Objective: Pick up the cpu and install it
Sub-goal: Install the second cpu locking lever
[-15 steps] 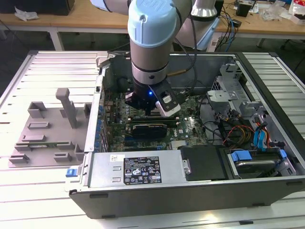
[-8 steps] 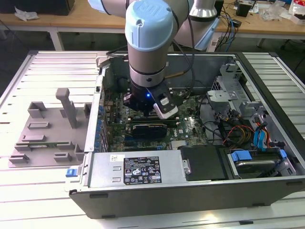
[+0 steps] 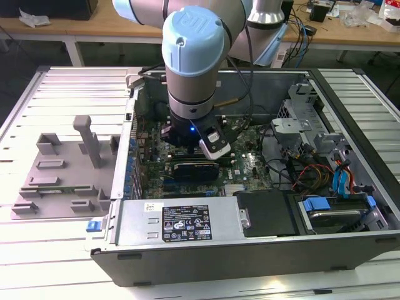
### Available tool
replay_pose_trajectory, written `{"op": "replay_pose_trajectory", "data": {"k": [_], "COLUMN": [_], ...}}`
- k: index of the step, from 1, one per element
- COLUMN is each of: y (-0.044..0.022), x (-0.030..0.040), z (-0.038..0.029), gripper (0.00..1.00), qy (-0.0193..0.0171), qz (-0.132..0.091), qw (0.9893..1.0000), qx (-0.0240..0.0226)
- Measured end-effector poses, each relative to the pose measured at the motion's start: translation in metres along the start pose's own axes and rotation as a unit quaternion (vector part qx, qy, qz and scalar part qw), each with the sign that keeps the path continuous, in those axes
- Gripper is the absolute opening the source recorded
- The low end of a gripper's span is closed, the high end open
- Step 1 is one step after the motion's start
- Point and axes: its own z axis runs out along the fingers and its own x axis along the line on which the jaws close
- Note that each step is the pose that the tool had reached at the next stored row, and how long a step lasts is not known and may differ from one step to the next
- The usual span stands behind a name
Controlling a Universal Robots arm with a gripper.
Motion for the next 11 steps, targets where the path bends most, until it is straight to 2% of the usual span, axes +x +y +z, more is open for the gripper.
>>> {"op": "replay_pose_trajectory", "data": {"k": [1,5,9,11], "y": [-0.0003,-0.0021,-0.0025,-0.0028], "x": [0.0006,0.0063,0.007,0.0074], "z": [0.0004,0.0045,0.0059,0.0073], "gripper": [0.11,0.11,0.11,0.11], "qy": [0.0,-0.0005,-0.0005,-0.0007], "qz": [0.0,0.001,0.001,0.001], "qw": [1.0,0.9999,0.9999,0.9998], "qx": [-0.0014,-0.0137,-0.0155,-0.0197]}}
